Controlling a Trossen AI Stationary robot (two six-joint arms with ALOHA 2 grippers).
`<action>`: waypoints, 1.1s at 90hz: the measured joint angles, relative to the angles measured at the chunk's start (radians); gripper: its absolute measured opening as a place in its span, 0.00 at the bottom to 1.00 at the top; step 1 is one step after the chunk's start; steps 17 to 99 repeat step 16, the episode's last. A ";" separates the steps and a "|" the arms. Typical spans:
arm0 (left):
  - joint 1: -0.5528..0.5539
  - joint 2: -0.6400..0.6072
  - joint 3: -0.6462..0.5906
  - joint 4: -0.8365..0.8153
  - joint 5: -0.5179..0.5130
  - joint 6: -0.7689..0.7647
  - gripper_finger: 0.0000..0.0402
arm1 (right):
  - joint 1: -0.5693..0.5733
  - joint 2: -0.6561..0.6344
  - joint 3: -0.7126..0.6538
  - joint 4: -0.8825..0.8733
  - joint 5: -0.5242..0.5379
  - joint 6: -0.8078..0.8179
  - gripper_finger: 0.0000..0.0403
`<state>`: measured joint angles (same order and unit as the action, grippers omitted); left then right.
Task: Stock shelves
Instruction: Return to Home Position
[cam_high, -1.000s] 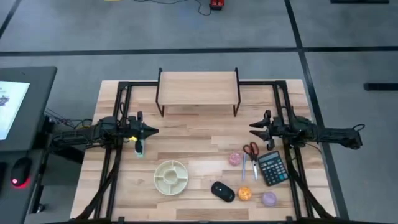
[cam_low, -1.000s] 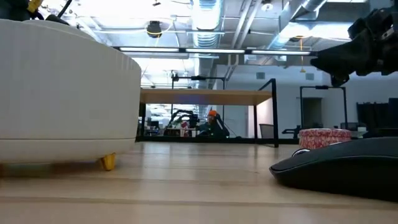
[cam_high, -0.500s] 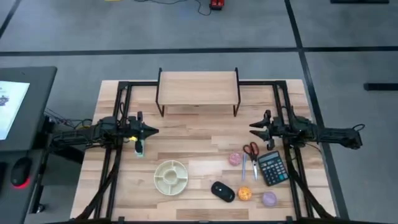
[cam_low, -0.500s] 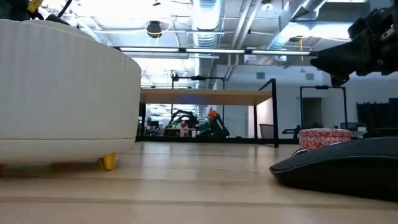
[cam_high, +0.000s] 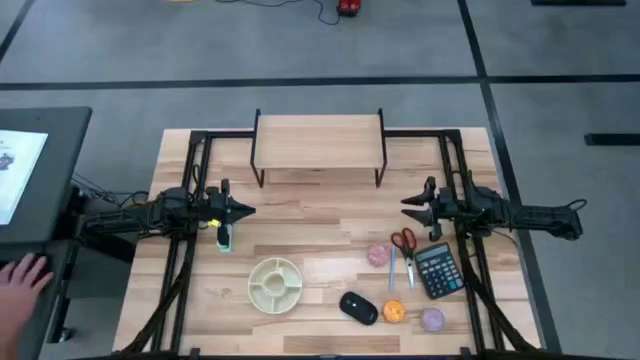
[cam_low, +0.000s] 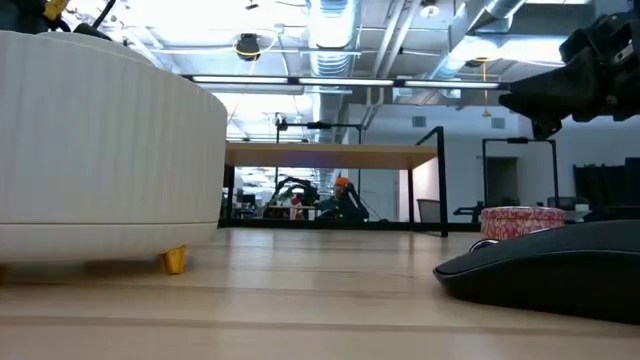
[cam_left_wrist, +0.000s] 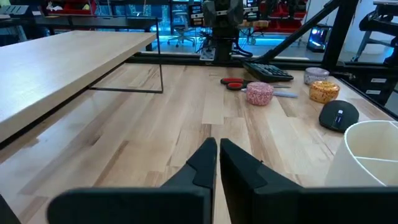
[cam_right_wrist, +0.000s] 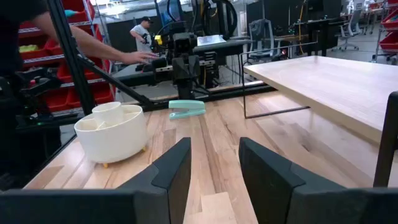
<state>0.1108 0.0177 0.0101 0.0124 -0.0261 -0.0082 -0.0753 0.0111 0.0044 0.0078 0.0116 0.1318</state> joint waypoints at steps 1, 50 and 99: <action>0.000 0.000 0.000 0.000 0.000 0.000 0.00 | 0.000 0.000 0.000 0.000 0.000 0.000 0.31; 0.000 0.000 0.000 0.000 0.000 0.000 0.00 | 0.000 0.000 0.000 0.000 0.000 0.000 0.31; 0.000 0.000 0.000 0.000 0.000 0.000 0.00 | 0.000 0.000 0.000 0.000 0.000 0.000 0.31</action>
